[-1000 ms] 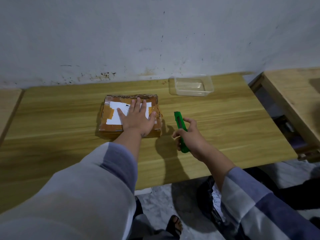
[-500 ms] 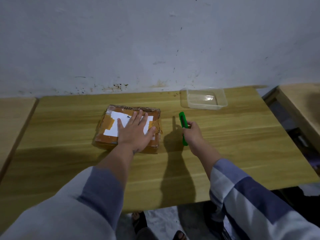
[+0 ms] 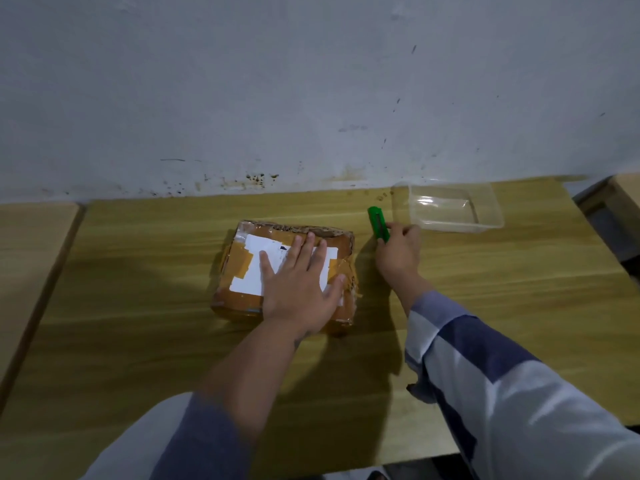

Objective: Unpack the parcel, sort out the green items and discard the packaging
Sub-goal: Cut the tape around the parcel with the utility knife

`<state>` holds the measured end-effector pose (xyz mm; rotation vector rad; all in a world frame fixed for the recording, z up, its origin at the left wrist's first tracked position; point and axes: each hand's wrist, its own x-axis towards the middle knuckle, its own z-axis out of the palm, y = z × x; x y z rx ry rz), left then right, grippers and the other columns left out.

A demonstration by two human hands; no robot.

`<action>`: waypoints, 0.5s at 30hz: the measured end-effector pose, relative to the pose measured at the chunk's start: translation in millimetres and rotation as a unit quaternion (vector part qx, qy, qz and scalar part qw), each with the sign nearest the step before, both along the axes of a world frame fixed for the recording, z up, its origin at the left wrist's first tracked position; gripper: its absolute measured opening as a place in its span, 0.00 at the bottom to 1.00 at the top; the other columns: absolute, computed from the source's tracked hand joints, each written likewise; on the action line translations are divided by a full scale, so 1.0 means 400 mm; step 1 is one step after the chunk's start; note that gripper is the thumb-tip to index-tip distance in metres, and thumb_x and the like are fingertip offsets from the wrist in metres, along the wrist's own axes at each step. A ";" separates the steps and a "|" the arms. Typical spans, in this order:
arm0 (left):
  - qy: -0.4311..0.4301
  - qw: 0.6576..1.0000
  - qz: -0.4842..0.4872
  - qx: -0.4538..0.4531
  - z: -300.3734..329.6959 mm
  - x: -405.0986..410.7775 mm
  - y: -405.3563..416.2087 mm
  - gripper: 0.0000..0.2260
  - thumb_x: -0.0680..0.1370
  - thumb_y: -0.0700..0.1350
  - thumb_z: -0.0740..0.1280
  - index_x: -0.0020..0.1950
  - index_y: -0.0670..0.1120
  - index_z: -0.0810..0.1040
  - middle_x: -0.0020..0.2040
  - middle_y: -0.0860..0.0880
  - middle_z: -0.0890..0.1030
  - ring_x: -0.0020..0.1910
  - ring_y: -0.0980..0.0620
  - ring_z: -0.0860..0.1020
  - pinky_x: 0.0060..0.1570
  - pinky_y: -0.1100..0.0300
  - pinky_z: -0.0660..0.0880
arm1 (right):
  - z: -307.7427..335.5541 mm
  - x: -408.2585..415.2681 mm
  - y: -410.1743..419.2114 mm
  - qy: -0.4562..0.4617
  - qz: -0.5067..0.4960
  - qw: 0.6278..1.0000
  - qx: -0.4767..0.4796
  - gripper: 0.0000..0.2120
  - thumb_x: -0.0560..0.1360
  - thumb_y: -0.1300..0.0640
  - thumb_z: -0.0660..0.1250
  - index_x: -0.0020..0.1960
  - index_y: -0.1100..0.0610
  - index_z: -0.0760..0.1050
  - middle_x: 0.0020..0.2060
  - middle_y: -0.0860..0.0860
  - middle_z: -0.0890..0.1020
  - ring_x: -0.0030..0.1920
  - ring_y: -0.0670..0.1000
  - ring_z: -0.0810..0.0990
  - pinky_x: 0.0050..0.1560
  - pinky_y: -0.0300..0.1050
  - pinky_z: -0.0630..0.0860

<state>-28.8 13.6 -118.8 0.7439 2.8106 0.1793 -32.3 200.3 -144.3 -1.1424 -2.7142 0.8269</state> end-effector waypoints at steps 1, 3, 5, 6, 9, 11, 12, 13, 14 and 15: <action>0.000 1.000 -0.001 -0.001 0.001 0.000 -0.001 0.30 0.78 0.65 0.39 0.78 0.55 0.40 0.78 0.54 0.39 0.76 0.54 0.35 0.71 0.36 0.37 | 0.008 -0.003 -0.003 0.004 0.011 1.000 0.028 0.20 0.77 0.57 0.62 0.69 0.56 0.66 0.62 0.58 0.67 0.62 0.58 0.68 0.64 0.52 0.68; -0.001 1.000 -0.003 -0.001 0.002 0.001 -0.001 0.30 0.78 0.65 0.39 0.78 0.54 0.40 0.78 0.54 0.38 0.76 0.53 0.35 0.71 0.35 0.36 | 0.039 -0.019 -0.016 0.067 0.044 0.996 0.025 0.17 0.78 0.56 0.61 0.67 0.55 0.71 0.60 0.58 0.72 0.61 0.58 0.70 0.61 0.49 0.68; -0.003 1.000 -0.005 -0.001 0.004 -0.001 -0.001 0.30 0.78 0.65 0.39 0.78 0.54 0.40 0.78 0.54 0.38 0.76 0.53 0.35 0.71 0.35 0.36 | 0.079 -0.043 -0.039 0.135 0.098 0.983 -0.078 0.14 0.78 0.56 0.62 0.62 0.57 0.77 0.58 0.56 0.79 0.59 0.55 0.76 0.57 0.44 0.71; -0.002 1.000 -0.006 -0.001 0.004 -0.002 -0.001 0.30 0.78 0.65 0.40 0.78 0.54 0.40 0.78 0.54 0.38 0.76 0.53 0.35 0.71 0.35 0.35 | 0.098 -0.051 -0.051 0.135 0.134 0.973 -0.130 0.13 0.78 0.55 0.63 0.60 0.58 0.79 0.57 0.55 0.81 0.58 0.53 0.78 0.56 0.41 0.72; -0.009 1.000 -0.011 -0.002 0.001 -0.004 -0.002 0.31 0.79 0.65 0.40 0.78 0.54 0.40 0.78 0.54 0.38 0.76 0.54 0.35 0.70 0.36 0.34 | 0.120 -0.058 -0.074 0.060 0.208 0.955 -0.205 0.12 0.76 0.57 0.66 0.56 0.60 0.81 0.52 0.55 0.84 0.47 0.46 0.81 0.44 0.28 0.75; -0.012 1.000 -0.026 -0.001 0.002 -0.010 -0.007 0.31 0.78 0.65 0.41 0.78 0.53 0.40 0.78 0.55 0.38 0.76 0.56 0.36 0.71 0.38 0.33 | 0.119 -0.052 -0.076 0.043 0.206 0.960 -0.185 0.11 0.76 0.58 0.67 0.55 0.61 0.82 0.51 0.56 0.85 0.44 0.46 0.81 0.36 0.26 0.72; -0.013 0.999 -0.042 0.001 0.005 -0.014 -0.013 0.32 0.78 0.66 0.42 0.78 0.53 0.40 0.78 0.56 0.38 0.76 0.57 0.36 0.71 0.39 0.33 | 0.119 -0.046 -0.073 0.042 0.197 0.966 -0.165 0.10 0.75 0.59 0.67 0.54 0.60 0.82 0.50 0.55 0.85 0.46 0.47 0.81 0.37 0.29 0.72; -0.012 0.998 -0.064 0.006 0.010 -0.018 -0.021 0.32 0.78 0.66 0.43 0.78 0.52 0.41 0.78 0.56 0.39 0.76 0.58 0.37 0.72 0.40 0.33 | 0.121 -0.036 -0.070 0.043 0.187 0.970 -0.147 0.10 0.75 0.59 0.67 0.53 0.60 0.82 0.49 0.55 0.85 0.46 0.48 0.80 0.40 0.34 0.72; -0.009 0.996 -0.089 0.010 0.015 -0.023 -0.030 0.32 0.78 0.66 0.44 0.78 0.52 0.42 0.78 0.56 0.40 0.76 0.58 0.37 0.72 0.40 0.33 | 0.121 -0.024 -0.066 0.043 0.177 0.973 -0.138 0.09 0.75 0.59 0.67 0.51 0.60 0.82 0.48 0.55 0.85 0.46 0.49 0.80 0.42 0.39 0.73; -0.001 0.994 -0.113 0.010 0.021 -0.030 -0.041 0.33 0.78 0.66 0.45 0.78 0.52 0.43 0.78 0.56 0.41 0.76 0.59 0.38 0.72 0.40 0.34 | 0.122 -0.009 -0.063 0.045 0.167 0.976 -0.136 0.08 0.75 0.59 0.67 0.50 0.60 0.83 0.46 0.56 0.85 0.46 0.51 0.80 0.44 0.42 0.74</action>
